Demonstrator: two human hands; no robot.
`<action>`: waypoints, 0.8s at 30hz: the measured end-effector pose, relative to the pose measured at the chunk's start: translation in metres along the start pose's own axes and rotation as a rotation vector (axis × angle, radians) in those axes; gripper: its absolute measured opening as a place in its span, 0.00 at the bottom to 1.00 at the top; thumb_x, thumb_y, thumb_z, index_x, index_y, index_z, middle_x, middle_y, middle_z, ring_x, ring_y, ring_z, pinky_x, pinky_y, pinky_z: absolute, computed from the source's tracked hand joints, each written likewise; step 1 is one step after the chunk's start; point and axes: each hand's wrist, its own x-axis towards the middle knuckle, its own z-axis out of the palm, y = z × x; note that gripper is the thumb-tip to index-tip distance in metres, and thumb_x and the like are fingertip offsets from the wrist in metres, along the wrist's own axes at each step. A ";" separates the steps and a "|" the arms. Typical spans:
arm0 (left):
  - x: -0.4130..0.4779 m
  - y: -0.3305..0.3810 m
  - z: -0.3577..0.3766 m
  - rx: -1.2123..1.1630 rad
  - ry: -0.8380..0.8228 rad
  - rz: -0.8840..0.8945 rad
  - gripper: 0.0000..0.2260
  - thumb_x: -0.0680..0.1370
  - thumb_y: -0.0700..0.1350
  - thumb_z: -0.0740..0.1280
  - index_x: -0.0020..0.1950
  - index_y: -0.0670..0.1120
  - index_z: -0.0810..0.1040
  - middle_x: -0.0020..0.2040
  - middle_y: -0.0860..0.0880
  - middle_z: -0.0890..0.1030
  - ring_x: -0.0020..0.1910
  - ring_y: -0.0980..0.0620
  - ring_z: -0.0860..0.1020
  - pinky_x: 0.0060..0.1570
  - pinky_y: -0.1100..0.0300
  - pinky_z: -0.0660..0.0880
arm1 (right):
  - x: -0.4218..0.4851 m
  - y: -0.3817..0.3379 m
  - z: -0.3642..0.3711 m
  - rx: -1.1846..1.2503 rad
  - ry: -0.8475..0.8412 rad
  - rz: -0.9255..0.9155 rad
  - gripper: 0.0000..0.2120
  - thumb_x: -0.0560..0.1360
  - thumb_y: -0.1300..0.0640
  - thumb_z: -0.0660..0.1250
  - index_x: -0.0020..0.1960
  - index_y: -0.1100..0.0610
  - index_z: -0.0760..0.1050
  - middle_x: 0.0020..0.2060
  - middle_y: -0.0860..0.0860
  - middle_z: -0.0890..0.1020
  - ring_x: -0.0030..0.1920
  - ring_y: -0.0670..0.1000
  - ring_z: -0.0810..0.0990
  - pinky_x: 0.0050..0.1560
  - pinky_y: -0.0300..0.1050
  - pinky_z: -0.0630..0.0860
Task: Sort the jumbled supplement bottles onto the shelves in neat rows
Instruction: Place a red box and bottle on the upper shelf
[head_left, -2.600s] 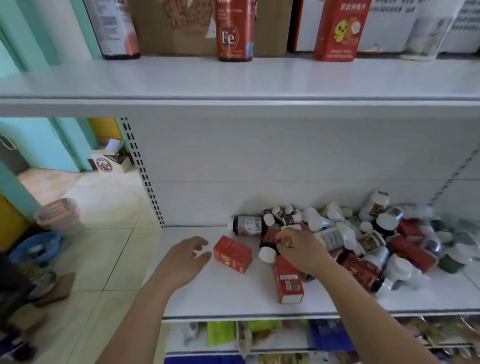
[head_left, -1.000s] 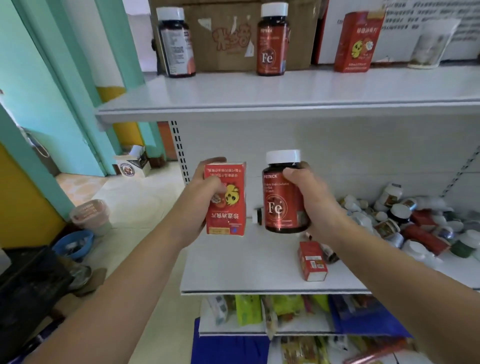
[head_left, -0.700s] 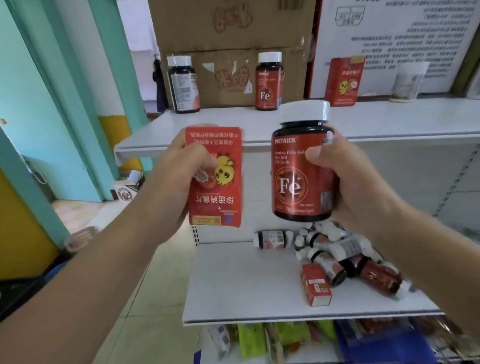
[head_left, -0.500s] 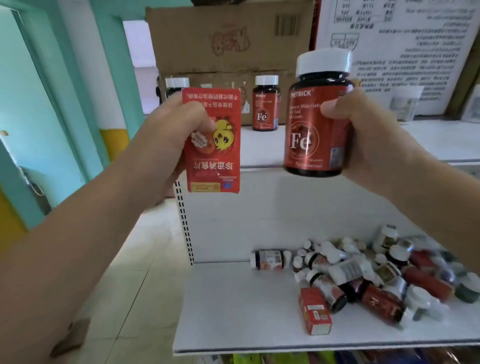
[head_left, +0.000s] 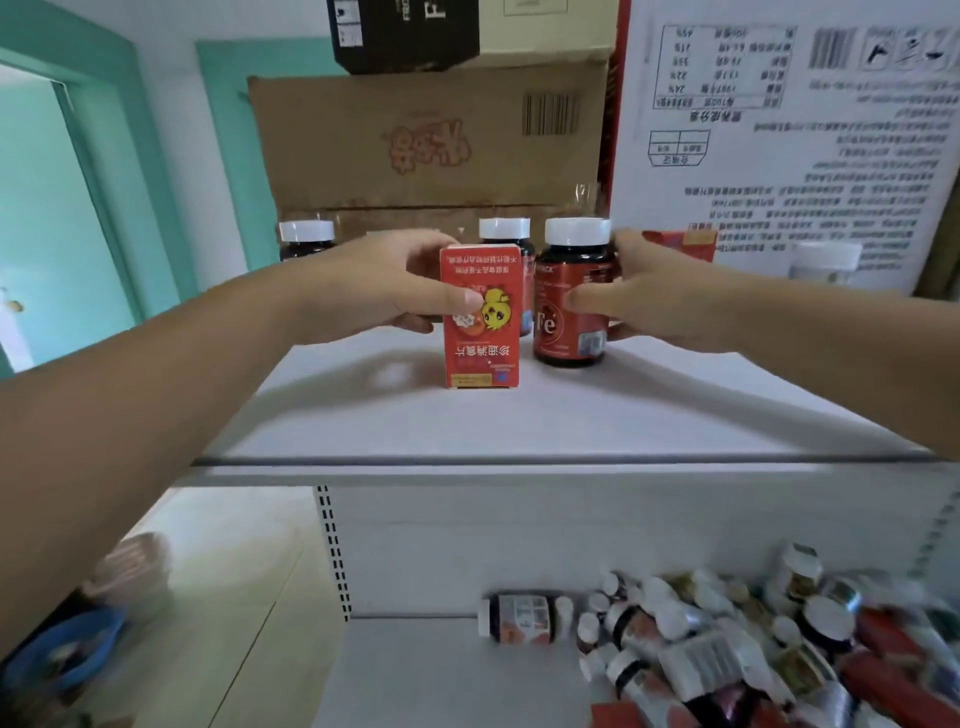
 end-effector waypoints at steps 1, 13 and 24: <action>0.005 0.000 0.000 0.006 0.008 -0.002 0.21 0.69 0.51 0.76 0.60 0.53 0.76 0.55 0.51 0.83 0.58 0.51 0.81 0.61 0.50 0.78 | 0.008 0.002 0.000 -0.011 0.009 0.018 0.25 0.75 0.58 0.70 0.67 0.52 0.63 0.56 0.50 0.79 0.56 0.50 0.79 0.54 0.48 0.79; 0.022 -0.019 0.004 -0.078 0.112 0.031 0.27 0.68 0.47 0.79 0.64 0.51 0.73 0.59 0.45 0.81 0.58 0.48 0.81 0.61 0.41 0.76 | 0.062 0.028 -0.003 0.035 0.042 0.077 0.34 0.69 0.56 0.73 0.71 0.53 0.61 0.58 0.53 0.79 0.57 0.53 0.80 0.58 0.53 0.78; 0.017 -0.014 0.007 -0.055 0.129 0.040 0.29 0.64 0.50 0.74 0.63 0.50 0.74 0.55 0.48 0.83 0.55 0.52 0.82 0.55 0.52 0.80 | 0.044 0.036 -0.003 -0.292 -0.025 0.087 0.39 0.56 0.39 0.68 0.65 0.50 0.70 0.54 0.48 0.82 0.56 0.51 0.80 0.63 0.52 0.75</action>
